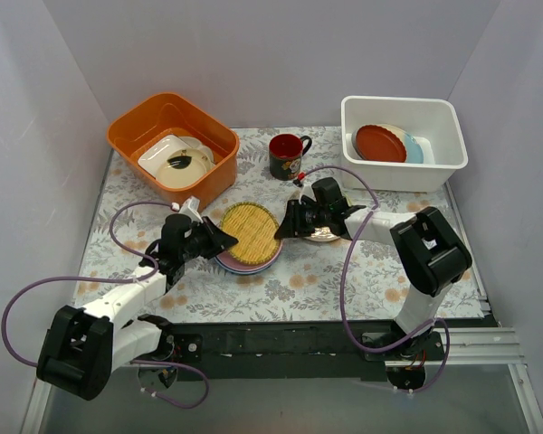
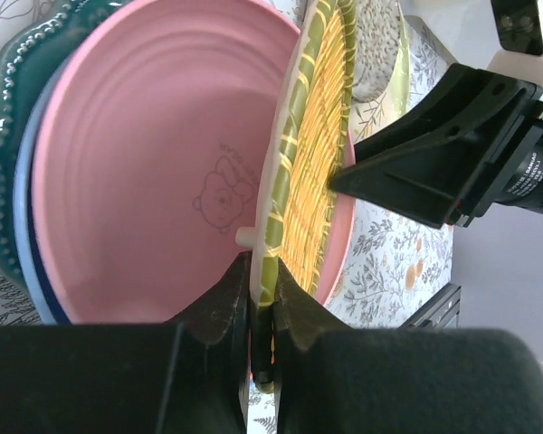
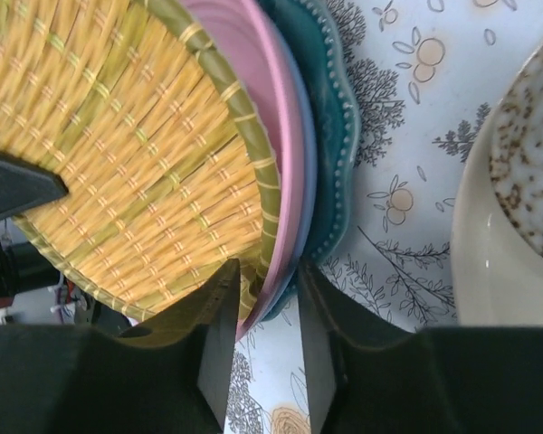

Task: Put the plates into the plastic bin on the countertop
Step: Pick up the plate at the center of the board.

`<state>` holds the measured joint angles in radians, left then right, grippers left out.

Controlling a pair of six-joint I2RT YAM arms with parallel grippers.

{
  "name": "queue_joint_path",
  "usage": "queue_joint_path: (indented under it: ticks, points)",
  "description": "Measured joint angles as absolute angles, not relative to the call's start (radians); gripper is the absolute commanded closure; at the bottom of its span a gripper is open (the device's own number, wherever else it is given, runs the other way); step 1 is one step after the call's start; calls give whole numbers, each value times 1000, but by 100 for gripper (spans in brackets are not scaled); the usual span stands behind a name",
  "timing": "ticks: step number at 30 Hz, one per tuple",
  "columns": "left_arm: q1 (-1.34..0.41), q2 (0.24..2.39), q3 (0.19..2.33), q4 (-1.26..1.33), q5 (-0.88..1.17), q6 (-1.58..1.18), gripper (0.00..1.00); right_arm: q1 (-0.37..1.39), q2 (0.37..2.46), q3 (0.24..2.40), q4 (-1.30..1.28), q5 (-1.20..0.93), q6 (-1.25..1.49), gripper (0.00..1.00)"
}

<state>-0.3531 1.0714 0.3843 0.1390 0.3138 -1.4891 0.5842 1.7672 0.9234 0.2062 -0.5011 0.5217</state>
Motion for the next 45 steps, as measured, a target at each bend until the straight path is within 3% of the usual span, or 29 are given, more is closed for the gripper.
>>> queue_joint_path:
  ticks: [3, 9, 39, 43, 45]
  points:
    - [-360, 1064, 393, 131, 314, -1489, 100, 592, 1748, 911, 206, -508, 524, 25]
    - [-364, 1032, 400, 100, 305, -1488, 100, 598, 1670, 872, 224, -506, 525, 10]
    - [-364, 956, 435, 122, 352, -1494, 100, 598, 1531, 812, 322, -490, 551, 9]
    - [-364, 945, 410, 197, 399, -1517, 100, 598, 1529, 804, 354, -503, 565, 13]
    - [-364, 943, 400, 227, 425, -1526, 100, 598, 1529, 795, 374, -507, 577, 25]
